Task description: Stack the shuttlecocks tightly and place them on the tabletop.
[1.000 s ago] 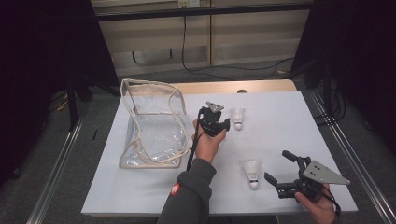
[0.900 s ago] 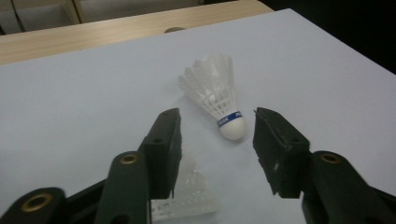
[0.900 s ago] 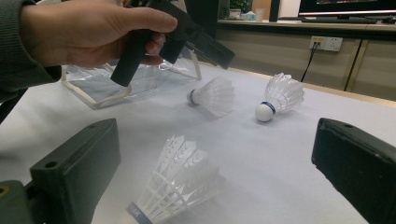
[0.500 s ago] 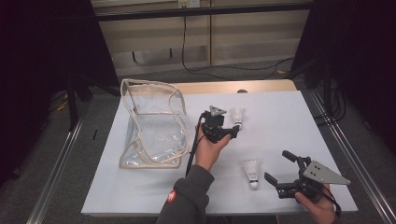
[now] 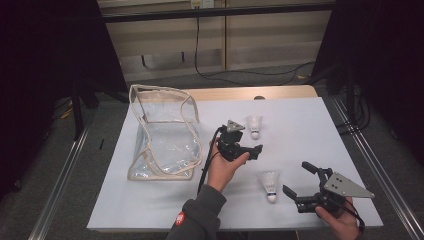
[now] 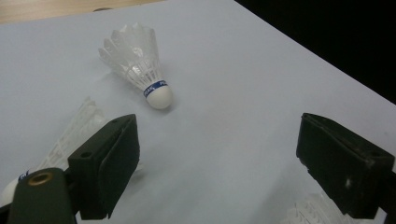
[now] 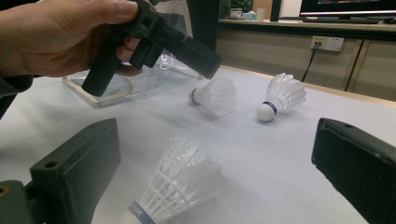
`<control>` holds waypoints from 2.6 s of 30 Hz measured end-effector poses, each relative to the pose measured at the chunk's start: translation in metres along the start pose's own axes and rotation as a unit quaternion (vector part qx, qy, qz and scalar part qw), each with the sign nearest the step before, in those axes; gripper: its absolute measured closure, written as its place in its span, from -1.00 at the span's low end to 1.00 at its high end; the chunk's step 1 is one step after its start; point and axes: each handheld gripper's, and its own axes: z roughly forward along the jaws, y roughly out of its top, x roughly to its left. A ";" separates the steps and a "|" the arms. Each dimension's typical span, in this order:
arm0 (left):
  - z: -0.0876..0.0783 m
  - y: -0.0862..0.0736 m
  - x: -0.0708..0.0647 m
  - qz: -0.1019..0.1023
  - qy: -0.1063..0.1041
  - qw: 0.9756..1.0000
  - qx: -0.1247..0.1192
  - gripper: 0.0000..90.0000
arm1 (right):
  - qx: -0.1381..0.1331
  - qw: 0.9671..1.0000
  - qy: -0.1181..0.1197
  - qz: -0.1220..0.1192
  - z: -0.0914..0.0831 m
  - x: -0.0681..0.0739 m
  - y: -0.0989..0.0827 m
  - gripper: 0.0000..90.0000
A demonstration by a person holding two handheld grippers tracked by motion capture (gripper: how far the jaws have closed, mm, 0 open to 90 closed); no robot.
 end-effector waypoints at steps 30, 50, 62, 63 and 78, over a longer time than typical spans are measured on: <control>-0.022 -0.025 -0.012 0.031 -0.016 0.999 -0.003 -0.82 | 0.002 1.000 0.002 0.005 -0.001 0.000 0.001 -0.98; -0.034 -0.038 -0.010 0.035 -0.024 0.999 0.000 -0.84 | 0.003 1.000 0.002 0.007 -0.001 0.000 0.001 -0.98; -0.039 -0.046 -0.014 0.040 -0.041 0.998 0.004 -0.86 | 0.004 1.000 0.004 0.008 -0.001 0.000 0.000 -0.98; -0.039 -0.047 -0.015 0.040 -0.043 0.998 0.006 -0.86 | 0.004 1.000 0.004 0.009 -0.001 0.000 0.000 -0.98; -0.046 -0.060 -0.014 0.045 -0.064 0.997 0.012 -0.88 | 0.003 1.000 0.005 0.004 0.000 0.000 0.001 -0.98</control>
